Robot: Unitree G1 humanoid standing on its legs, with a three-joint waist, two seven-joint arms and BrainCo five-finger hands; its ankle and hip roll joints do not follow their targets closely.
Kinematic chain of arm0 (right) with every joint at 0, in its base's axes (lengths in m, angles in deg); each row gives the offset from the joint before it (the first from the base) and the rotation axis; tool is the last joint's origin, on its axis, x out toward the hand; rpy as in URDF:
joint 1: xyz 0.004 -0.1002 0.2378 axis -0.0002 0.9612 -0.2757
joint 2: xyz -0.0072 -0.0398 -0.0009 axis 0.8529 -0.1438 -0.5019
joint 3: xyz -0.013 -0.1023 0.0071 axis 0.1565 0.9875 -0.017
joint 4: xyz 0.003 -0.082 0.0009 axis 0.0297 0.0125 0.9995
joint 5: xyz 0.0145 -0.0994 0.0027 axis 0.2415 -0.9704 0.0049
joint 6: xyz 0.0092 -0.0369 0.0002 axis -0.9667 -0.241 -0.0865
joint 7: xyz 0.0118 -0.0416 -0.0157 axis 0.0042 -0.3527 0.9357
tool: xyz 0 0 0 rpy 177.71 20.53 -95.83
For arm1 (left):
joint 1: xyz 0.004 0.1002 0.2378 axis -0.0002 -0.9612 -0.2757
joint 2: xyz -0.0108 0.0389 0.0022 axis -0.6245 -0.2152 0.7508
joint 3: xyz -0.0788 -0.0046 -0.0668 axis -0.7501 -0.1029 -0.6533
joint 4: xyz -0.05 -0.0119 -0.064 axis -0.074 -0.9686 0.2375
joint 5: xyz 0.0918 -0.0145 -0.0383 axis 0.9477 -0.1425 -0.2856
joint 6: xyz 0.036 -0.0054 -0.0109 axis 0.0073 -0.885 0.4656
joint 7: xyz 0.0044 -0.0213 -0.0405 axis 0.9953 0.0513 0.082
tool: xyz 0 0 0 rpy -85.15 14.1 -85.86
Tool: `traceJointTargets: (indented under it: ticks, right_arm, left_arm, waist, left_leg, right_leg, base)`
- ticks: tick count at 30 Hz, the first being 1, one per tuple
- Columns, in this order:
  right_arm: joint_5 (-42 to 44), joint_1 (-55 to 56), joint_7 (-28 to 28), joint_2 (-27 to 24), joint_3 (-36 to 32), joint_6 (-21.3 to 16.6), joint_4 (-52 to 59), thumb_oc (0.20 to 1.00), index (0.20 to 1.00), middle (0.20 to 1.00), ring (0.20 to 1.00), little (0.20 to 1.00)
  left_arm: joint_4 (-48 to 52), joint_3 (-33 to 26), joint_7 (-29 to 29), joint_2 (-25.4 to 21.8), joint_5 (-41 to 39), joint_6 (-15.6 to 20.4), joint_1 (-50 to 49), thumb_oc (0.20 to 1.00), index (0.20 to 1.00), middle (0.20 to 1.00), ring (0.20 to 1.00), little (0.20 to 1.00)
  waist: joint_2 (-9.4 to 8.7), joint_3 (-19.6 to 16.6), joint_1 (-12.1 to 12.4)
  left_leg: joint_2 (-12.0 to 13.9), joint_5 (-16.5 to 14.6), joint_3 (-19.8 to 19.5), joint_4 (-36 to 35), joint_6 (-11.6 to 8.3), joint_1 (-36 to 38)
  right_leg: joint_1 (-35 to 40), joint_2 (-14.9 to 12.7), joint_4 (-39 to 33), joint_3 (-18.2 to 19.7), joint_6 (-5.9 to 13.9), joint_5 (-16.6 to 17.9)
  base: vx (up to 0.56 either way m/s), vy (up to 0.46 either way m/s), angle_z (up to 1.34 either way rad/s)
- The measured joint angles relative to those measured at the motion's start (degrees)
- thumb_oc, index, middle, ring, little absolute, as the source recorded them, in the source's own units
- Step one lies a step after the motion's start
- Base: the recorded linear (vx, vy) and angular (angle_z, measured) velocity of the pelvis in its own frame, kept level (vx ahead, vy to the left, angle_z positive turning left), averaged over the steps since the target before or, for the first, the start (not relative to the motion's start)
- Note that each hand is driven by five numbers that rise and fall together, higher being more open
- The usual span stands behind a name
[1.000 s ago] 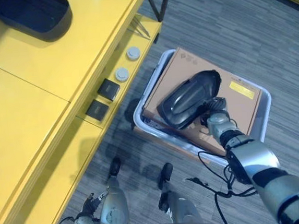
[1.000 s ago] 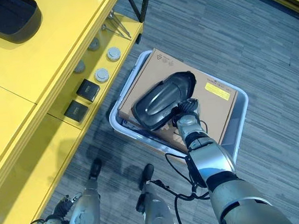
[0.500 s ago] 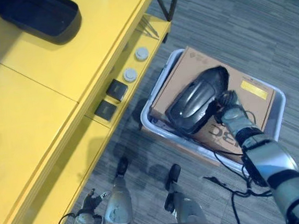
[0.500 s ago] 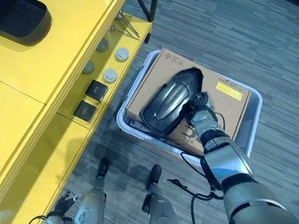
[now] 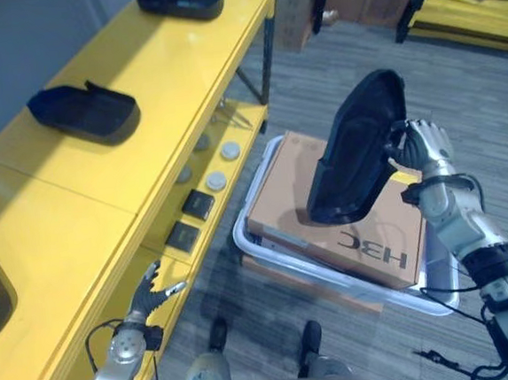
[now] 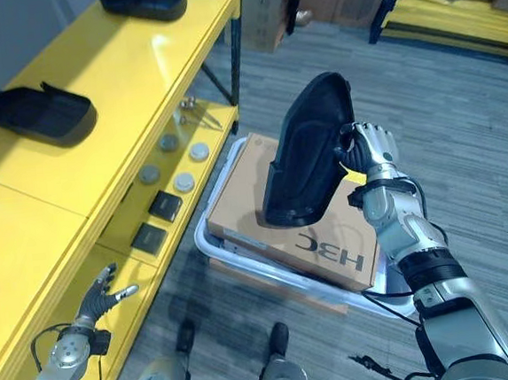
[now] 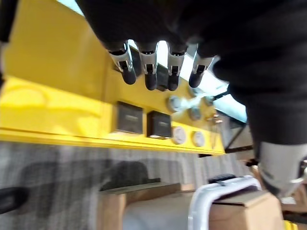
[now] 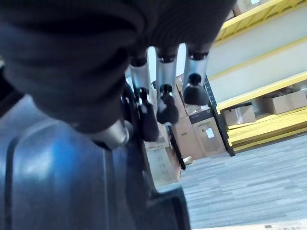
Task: Move parts from the plastic box to the shelf.
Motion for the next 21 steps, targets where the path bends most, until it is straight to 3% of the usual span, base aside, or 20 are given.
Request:
traceJointTargets:
  ticks: [5,9,15,21]
  right_arm:
    - [-7.49,-0.05,-3.15,-4.91,3.33,-1.31,5.96,0.200,0.200,0.200,0.200,0.200]
    - [-8.69,-0.42,-3.63,-5.10,5.84,-2.65,7.72,0.200,0.200,0.200,0.200,0.200]
    - [-10.47,-0.26,-4.15,-2.86,6.41,-3.92,14.57,0.200,0.200,0.200,0.200,0.200]
    - [-10.51,-0.26,-3.06,3.30,7.04,-3.70,15.52,0.200,0.200,0.200,0.200,0.200]
  left_arm:
    - [2.63,2.62,-3.42,0.07,-0.20,-0.81,2.76,1.000,1.000,1.000,1.000,1.000]
    - [3.86,6.27,-4.71,0.77,-1.98,-1.31,4.18,1.000,1.000,1.000,1.000,1.000]
    - [8.09,8.10,-2.12,5.92,-2.08,-1.01,10.33,1.000,1.000,1.000,1.000,1.000]
    - [8.27,12.48,1.89,8.59,-1.99,-0.65,13.65,1.000,1.000,1.000,1.000,1.000]
  waist:
    - [1.58,-2.54,-1.10]
    - [1.85,-3.80,-1.77]
    - [2.03,-4.50,-2.37]
    - [1.83,-5.47,-3.09]
  left_leg:
    - [0.75,-0.03,0.49,-0.19,-0.06,1.37]
    - [1.25,-0.22,0.36,-0.01,-0.08,2.29]
    - [1.78,-0.15,-0.27,0.00,-0.20,3.19]
    - [1.78,-0.25,-0.20,0.01,-0.06,4.27]
  right_leg:
    - [1.14,0.61,0.00,0.47,-0.18,-0.13]
    - [2.12,1.08,-0.01,0.32,-0.70,-0.46]
    - [3.35,1.63,-0.01,-0.33,-0.95,-0.53]
    - [4.41,1.77,-0.01,-0.28,-0.96,-0.69]
  base:
    - [0.02,-0.083,-0.05]
    - [0.01,-0.086,0.01]
    - [0.02,-0.077,0.04]
    - [0.02,-0.036,0.00]
